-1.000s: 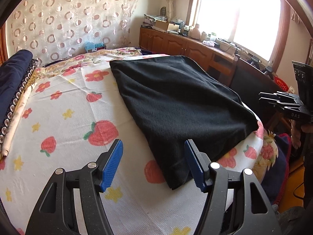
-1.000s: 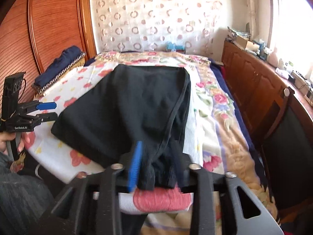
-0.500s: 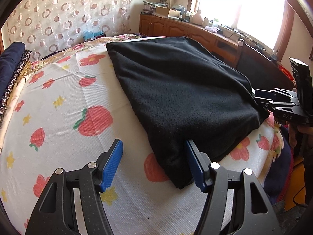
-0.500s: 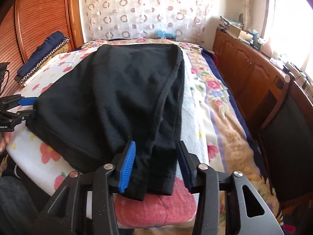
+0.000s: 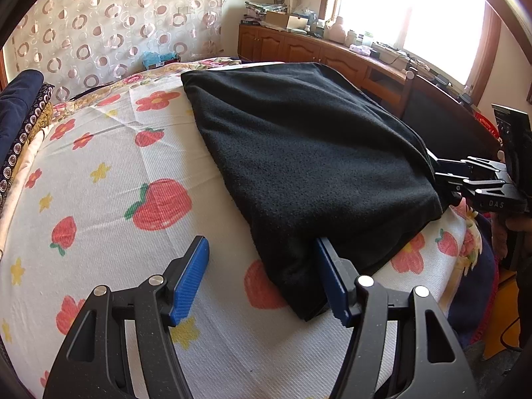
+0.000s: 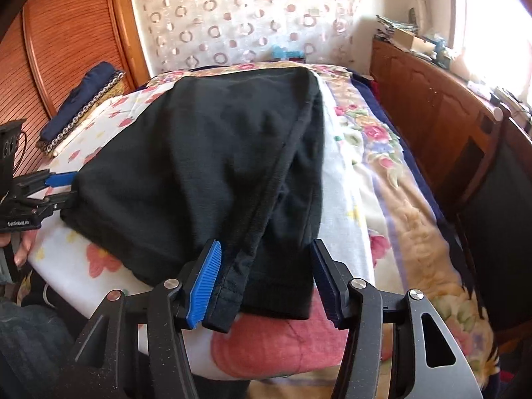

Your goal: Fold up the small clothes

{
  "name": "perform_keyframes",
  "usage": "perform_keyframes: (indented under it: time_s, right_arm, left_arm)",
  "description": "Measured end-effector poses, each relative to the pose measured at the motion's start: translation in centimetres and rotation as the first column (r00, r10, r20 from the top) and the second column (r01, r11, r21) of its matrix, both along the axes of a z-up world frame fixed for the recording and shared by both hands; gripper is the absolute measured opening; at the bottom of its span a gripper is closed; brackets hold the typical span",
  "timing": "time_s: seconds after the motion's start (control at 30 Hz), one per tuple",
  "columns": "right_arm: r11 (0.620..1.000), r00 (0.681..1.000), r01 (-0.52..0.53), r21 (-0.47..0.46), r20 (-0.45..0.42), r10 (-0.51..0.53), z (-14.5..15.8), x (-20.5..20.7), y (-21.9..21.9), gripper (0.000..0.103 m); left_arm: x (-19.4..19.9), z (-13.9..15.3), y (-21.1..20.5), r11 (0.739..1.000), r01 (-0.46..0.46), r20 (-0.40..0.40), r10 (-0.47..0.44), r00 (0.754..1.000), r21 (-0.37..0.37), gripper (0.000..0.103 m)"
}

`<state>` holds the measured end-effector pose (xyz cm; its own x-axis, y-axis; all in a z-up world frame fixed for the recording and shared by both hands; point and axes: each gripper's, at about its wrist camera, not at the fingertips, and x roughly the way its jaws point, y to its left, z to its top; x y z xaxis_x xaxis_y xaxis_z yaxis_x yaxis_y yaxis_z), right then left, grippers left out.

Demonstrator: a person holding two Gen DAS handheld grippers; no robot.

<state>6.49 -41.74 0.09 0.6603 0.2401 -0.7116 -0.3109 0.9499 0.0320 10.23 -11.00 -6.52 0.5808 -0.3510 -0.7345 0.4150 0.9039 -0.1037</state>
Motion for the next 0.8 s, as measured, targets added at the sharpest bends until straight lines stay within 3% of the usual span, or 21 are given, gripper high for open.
perform_keyframes:
  time_s: [0.17, 0.4, 0.57, 0.8]
  right_arm:
    - [1.000, 1.000, -0.015, 0.010, 0.009, 0.015, -0.18, 0.01, -0.18, 0.040]
    - [1.000, 1.000, -0.014, 0.008, 0.016, 0.014, -0.20, -0.43, -0.13, 0.039]
    - [1.000, 1.000, -0.013, -0.008, 0.027, 0.014, -0.27, -0.68, 0.28, 0.039]
    - [1.000, 0.999, -0.027, -0.010, 0.033, 0.027, -0.27, -0.75, 0.33, 0.038]
  left_arm:
    - [-0.10, 0.09, 0.10, 1.000, -0.002, -0.010, 0.002, 1.000, -0.020, 0.066]
    - [-0.36, 0.52, 0.32, 0.998, 0.009, -0.005, -0.009, 1.000, -0.069, 0.065]
    - [-0.74, 0.75, -0.08, 0.997, 0.041, 0.001, -0.041, 0.999, -0.066, 0.047]
    - [-0.81, 0.22, -0.50, 0.996, 0.064, -0.020, -0.066, 0.998, -0.056, 0.046]
